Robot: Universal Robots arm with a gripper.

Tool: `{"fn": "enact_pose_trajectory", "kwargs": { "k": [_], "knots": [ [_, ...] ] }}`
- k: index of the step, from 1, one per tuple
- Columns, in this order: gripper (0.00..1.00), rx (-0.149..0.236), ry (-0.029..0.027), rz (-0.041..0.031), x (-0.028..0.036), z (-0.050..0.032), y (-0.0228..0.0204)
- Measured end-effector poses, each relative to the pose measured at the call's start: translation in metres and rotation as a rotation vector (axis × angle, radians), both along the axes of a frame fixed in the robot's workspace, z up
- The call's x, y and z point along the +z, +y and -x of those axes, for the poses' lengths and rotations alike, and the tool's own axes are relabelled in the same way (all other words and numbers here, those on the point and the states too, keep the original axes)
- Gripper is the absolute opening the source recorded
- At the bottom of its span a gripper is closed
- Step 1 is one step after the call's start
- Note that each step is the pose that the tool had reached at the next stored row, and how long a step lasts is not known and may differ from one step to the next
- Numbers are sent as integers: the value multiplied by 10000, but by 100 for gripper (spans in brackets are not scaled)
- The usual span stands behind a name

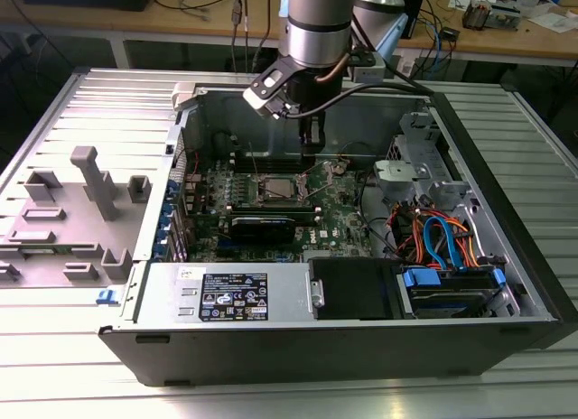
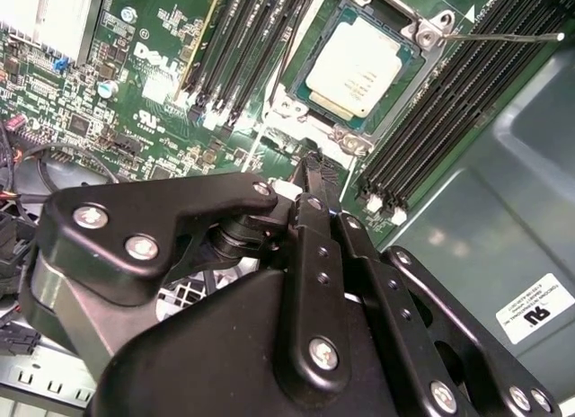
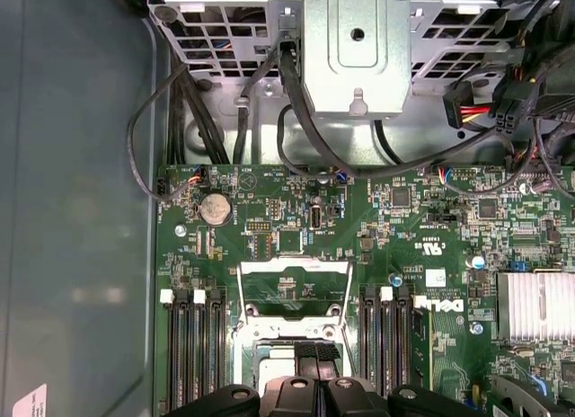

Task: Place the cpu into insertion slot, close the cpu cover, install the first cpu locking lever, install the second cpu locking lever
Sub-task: 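Close the cpu cover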

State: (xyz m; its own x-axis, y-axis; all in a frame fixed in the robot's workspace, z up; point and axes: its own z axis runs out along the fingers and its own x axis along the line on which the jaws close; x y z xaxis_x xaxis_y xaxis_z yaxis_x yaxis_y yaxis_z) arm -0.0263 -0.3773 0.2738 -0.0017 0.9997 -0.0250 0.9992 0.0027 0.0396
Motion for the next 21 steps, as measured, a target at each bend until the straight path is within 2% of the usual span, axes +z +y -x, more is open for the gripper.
{"fn": "enact_pose_trajectory", "kwargs": {
  "k": [4,14,21],
  "knots": [
    [11,-1,1,1,0,-25,0],
    [11,1,6,0,0,-175,3],
    [11,-1,5,0,0,-184,6]
  ]
}}
